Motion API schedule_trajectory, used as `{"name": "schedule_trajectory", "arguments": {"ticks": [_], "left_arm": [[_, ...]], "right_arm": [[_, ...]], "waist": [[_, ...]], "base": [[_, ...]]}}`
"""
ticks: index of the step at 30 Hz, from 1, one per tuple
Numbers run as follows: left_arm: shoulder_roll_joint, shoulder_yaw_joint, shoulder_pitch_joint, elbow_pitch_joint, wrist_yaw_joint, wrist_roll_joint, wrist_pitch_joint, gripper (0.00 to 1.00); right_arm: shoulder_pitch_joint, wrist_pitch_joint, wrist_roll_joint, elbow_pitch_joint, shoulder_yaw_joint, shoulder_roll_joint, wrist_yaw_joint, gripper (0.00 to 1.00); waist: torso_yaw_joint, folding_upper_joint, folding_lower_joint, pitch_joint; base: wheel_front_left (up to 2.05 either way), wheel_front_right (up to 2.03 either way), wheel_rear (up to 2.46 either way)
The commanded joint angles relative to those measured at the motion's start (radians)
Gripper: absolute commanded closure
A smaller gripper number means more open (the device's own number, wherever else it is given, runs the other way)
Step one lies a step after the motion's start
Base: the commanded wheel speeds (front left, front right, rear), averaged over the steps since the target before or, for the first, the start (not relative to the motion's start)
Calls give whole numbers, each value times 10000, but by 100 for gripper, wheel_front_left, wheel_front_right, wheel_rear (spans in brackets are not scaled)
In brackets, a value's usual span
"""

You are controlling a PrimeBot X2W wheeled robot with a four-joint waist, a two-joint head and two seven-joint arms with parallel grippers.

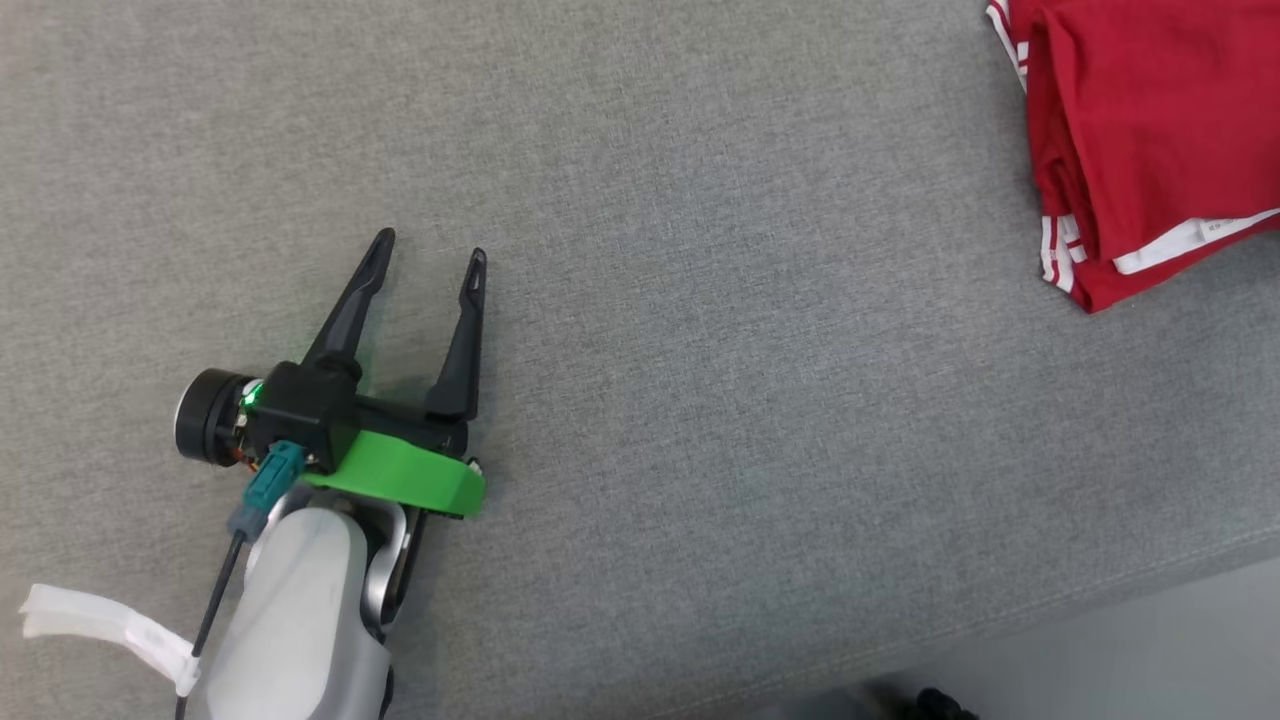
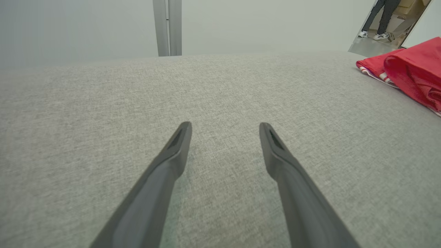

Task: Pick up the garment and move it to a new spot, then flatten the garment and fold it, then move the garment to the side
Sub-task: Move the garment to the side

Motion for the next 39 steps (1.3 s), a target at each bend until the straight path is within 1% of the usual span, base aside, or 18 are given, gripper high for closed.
{"name": "schedule_trajectory", "arguments": {"ticks": [1, 3, 5, 10, 13, 18, 22, 25, 28, 32, 36, 39], "left_arm": [[44, 109, 159, 28, 25, -78, 21, 0], [15, 209, 323, 3, 44, -118, 17, 0], [-7, 365, 512, -47, 61, -180, 15, 0], [-34, 972, 1103, -223, 156, -378, 14, 0], [-3, 1355, 1440, -320, 183, -472, 14, 0], [-62, 1966, 2057, -374, 154, -792, 14, 0], [-151, 2379, 2489, -181, 143, -1448, 14, 0], [-64, 2536, 2802, -27, 464, -1215, 14, 0], [-81, 2641, 3002, 25, 623, -1139, 14, 0], [-137, 2725, 3213, 334, 793, -1307, 14, 0], [-160, 2658, 3232, 384, 797, -1129, 14, 0], [-153, 2671, 3329, 175, 639, -951, 14, 0]], "right_arm": [[-123, -151, -214, 207, -42, 109, -16, 0], [-189, -253, -485, 351, -91, 231, -16, 0], [-306, -292, -811, 115, -280, 146, -16, 0], [452, -275, -1653, -1351, -1259, 186, -16, 0], [993, -276, -2134, -2311, -1826, 367, -16, 0], [2447, -278, -2805, -3794, -2638, 905, -16, 0], [3610, -278, -3224, -4748, -3058, 1386, -16, 0], [4547, -279, -3576, -5318, -3411, 1738, -16, 0], [5442, -279, -3834, -5917, -3852, 2201, -16, 0], [6661, -279, -4014, -6724, -4767, 2916, -16, 0], [7815, -279, -4650, -7294, -5371, 3484, -14, 0], [8371, -280, -5114, -7702, -5698, 3823, -16, 0]], "waist": [[102, 0, -1, -420], [153, 0, -1, -809], [213, 0, -1, -1255], [390, 0, -1, -2466], [481, 0, -1, -3123], [641, 0, -1, -4141], [727, 0, -1, -4758], [770, 0, -1, -5127], [829, 0, -1, -5344], [912, 0, -1, -5489], [993, 0, -1, -5573], [987, 0, -1, -5609]], "base": [[0, 0, 0], [0, 0, 0], [0, 0, 0], [0, 0, 0], [0, 0, 0], [0, 0, 0], [0, 0, 0], [0, 0, 0], [0, 0, 0], [0, 0, 0], [0, 0, 0], [0, 0, 0]]}}
